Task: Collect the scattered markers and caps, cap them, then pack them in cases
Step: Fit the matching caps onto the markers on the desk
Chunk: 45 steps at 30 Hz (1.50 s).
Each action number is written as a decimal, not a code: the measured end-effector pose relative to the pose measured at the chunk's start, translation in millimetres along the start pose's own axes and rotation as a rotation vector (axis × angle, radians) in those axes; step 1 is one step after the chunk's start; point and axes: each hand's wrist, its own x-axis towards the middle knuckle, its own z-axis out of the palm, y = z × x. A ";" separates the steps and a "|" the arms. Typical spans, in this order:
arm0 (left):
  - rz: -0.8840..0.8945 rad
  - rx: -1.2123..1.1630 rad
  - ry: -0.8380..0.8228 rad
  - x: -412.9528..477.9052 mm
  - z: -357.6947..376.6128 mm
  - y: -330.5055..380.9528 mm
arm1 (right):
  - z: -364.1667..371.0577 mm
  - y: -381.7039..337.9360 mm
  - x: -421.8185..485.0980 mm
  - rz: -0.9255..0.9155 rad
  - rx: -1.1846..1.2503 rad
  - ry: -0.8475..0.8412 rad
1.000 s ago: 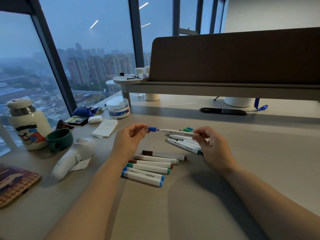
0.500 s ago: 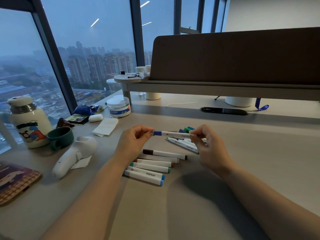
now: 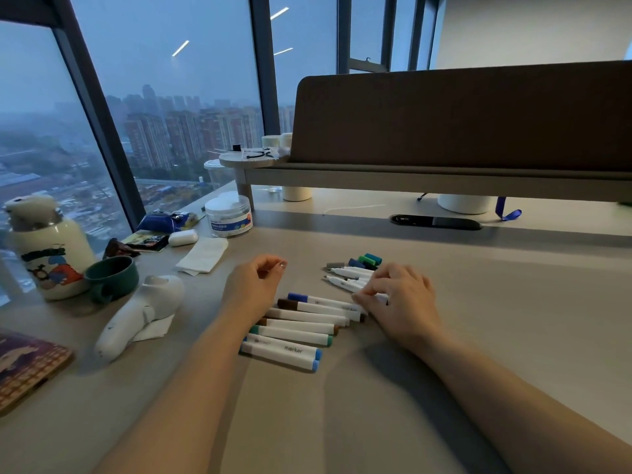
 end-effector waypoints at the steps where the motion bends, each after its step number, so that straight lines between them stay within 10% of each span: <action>1: 0.001 0.011 -0.003 0.1 0.8 -0.3 | -0.6 0.8 1.1 0.016 0.023 0.037; 9: 0.041 0.101 -0.048 2.8 2.9 -4.1 | -21.0 35.5 8.9 0.242 0.137 0.038; 24: 0.110 0.135 -0.075 0.4 4.8 -3.1 | -20.1 28.9 2.1 0.019 -0.138 -0.106; 33: 0.135 0.082 -0.027 0.5 9.1 10.1 | -16.9 43.4 11.9 0.263 0.248 0.258; 45: 0.193 0.253 -0.338 67.5 92.6 80.0 | -11.3 70.6 26.8 0.554 0.398 0.290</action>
